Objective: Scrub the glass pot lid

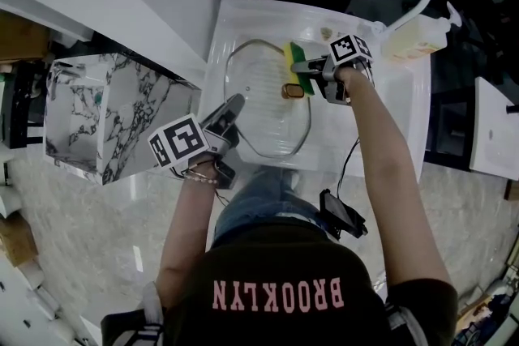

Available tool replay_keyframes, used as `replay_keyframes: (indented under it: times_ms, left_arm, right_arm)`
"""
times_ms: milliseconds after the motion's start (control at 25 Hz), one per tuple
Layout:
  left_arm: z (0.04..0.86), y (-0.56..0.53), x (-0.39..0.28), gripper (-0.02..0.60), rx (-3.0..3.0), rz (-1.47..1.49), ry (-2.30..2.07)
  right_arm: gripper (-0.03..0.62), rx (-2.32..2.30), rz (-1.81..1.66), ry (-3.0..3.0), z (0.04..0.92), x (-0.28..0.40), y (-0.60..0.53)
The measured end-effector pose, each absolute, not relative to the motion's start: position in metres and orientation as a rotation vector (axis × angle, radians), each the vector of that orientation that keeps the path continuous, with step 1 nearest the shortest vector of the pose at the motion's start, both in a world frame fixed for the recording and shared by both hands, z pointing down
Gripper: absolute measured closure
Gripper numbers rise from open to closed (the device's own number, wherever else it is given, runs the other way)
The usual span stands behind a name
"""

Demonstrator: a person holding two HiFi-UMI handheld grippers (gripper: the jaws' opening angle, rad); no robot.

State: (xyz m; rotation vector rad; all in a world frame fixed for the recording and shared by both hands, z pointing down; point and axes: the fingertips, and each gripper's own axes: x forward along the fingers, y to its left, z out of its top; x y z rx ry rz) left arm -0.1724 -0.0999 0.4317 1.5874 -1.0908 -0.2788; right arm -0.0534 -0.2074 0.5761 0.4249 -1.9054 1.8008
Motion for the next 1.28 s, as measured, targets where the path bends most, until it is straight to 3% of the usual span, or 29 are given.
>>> replay_keyframes:
  times_ms: [400, 720, 920, 1280]
  left_arm:
    - [0.427, -0.102, -0.169, 0.552, 1.611, -0.277, -1.077]
    - [0.419, -0.107, -0.159, 0.554, 1.656, -0.249, -1.071]
    - [0.406, -0.113, -0.141, 0.555, 1.739, -0.196, -1.094]
    - [0.39, -0.124, -0.093, 0.558, 1.978, 0.078, -1.123]
  right_arm:
    - [0.312, 0.568, 1.868, -1.835, 0.608, -0.01, -0.168]
    - [0.313, 0.654, 1.481, -1.914, 0.612, 0.028, -0.143]
    - [0.312, 0.839, 1.24, -2.078, 0.559, 0.049, -0.161]
    - [0.312, 1.119, 1.175, -2.451, 0.436, 0.078, -0.153]
